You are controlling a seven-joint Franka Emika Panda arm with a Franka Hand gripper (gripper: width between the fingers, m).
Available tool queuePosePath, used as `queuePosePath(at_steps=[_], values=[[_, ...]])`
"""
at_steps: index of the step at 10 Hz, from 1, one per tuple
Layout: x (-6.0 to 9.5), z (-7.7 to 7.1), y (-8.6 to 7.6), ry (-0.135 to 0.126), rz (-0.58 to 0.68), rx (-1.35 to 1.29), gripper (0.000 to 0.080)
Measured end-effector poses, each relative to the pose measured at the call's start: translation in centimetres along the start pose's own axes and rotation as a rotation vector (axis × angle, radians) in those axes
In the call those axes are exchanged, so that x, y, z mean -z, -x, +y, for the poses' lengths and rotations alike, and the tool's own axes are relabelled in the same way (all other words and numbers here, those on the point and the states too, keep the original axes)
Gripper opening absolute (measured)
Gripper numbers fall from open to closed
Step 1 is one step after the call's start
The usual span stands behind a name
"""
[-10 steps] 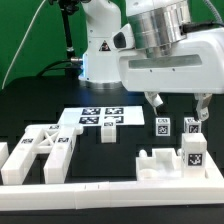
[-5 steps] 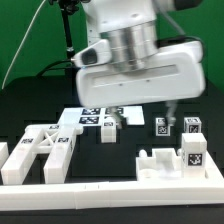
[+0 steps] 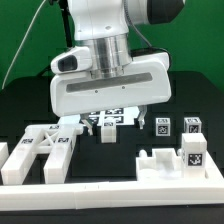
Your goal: Assemble chair
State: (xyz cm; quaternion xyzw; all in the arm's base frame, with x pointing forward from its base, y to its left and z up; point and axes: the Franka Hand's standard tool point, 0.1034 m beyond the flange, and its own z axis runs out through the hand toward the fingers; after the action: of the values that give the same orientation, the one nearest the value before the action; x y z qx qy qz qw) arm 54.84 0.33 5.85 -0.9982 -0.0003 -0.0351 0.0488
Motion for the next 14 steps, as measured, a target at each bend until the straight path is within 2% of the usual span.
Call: queuePosePath(at_steps=[2,3,4,5,6,7,10,12,13,14], values=[[-0.3,-0.1,0.5,-0.008,-0.031,-0.006,0.0649],[-1.1,0.4,2.2,-0.011,-0.12,0.006,0.0649],[-1.2,1.0,4.1,-0.007,-0.254,-0.004,0.0649],[-0.9,1.4,4.8,0.018,-0.352,-0.001,0.0649],[-0.9,1.3,5.5,0.027,-0.471,-0.011,0.0649],[-0.7,1.1,5.1,0.016,-0.544,-0.014,0.0649],[-1.0,0.7,5.8,-0.006,-0.721,-0.017,0.0649],[-2.1,0.5,7.4,-0.02,-0.907,-0.022,0.0649],[-2.6,0.4,7.5,-0.022,-0.945,-0.021,0.0649],[-2.8,0.4,7.2,-0.019,-0.92,-0.018,0.0649]])
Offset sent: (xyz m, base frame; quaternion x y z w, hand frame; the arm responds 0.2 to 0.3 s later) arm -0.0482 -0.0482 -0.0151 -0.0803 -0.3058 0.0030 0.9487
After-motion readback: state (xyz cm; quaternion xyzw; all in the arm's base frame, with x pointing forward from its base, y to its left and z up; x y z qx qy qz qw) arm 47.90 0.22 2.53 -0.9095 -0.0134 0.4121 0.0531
